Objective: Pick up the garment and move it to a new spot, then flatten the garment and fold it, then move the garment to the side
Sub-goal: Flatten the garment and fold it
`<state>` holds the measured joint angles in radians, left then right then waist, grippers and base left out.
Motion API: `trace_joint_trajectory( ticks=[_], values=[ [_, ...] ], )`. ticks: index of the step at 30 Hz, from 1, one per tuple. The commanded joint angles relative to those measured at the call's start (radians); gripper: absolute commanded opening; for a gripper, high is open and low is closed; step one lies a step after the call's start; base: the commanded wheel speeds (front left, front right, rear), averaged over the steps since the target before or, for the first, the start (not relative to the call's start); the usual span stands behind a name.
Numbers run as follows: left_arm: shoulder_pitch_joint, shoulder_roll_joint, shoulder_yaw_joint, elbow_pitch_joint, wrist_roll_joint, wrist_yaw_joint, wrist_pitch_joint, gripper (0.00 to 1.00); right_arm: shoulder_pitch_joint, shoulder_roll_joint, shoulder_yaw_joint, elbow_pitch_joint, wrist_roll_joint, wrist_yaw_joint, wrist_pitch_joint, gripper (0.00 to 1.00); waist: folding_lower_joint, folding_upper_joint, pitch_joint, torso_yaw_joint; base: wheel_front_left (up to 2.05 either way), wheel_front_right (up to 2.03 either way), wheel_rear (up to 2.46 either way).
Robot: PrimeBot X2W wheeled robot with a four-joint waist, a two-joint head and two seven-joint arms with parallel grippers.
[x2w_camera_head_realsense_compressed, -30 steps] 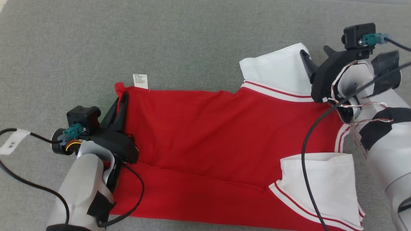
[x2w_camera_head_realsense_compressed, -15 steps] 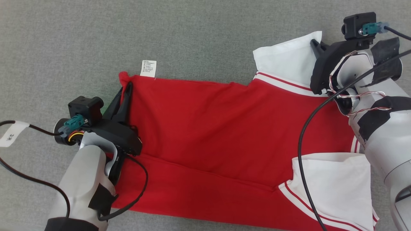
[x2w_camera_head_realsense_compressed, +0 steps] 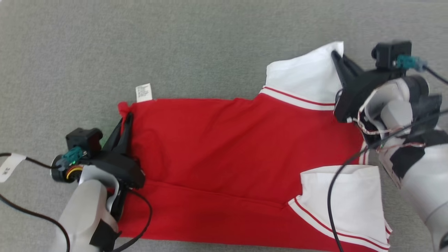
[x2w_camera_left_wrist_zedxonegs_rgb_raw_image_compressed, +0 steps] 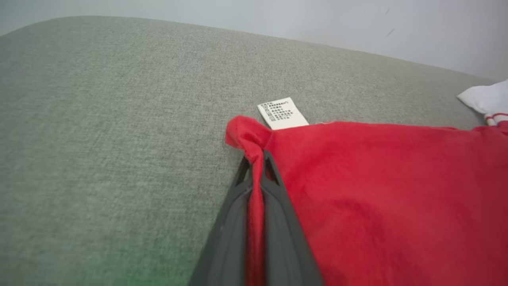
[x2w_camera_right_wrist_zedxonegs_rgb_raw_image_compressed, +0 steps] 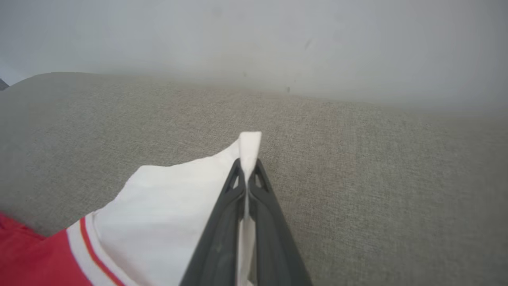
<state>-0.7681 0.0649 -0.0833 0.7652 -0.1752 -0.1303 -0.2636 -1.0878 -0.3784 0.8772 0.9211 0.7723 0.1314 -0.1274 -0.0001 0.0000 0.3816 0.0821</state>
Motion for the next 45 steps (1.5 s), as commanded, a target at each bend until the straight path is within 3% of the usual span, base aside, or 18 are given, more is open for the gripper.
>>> trace_joint_trajectory(
  ticks=[1, 23, 45],
  values=[
    [0.029, 0.013, 0.008, 0.006, 0.012, 0.0, -0.001, 0.0, 0.029, -0.017, 0.016, -0.026, 0.021, -0.001, -0.019, 0.0, 0.0001, 0.0, -0.033, -0.031, 0.0, 0.0, 0.0],
    [0.176, 0.08, 0.07, -0.014, 0.025, 0.0, -0.001, 0.0, 0.444, -0.168, 0.098, -0.383, 0.2, -0.001, -0.131, 0.0, 0.0001, 0.0, -0.176, -0.104, 0.0, 0.0, 0.0],
    [0.356, 0.088, 0.034, -0.048, 0.011, 0.0, -0.001, 0.0, 0.693, -0.158, 0.008, -0.484, 0.217, -0.001, -0.139, 0.0, 0.0001, 0.0, -0.307, -0.1, 0.0, 0.0, 0.0]
  ],
)
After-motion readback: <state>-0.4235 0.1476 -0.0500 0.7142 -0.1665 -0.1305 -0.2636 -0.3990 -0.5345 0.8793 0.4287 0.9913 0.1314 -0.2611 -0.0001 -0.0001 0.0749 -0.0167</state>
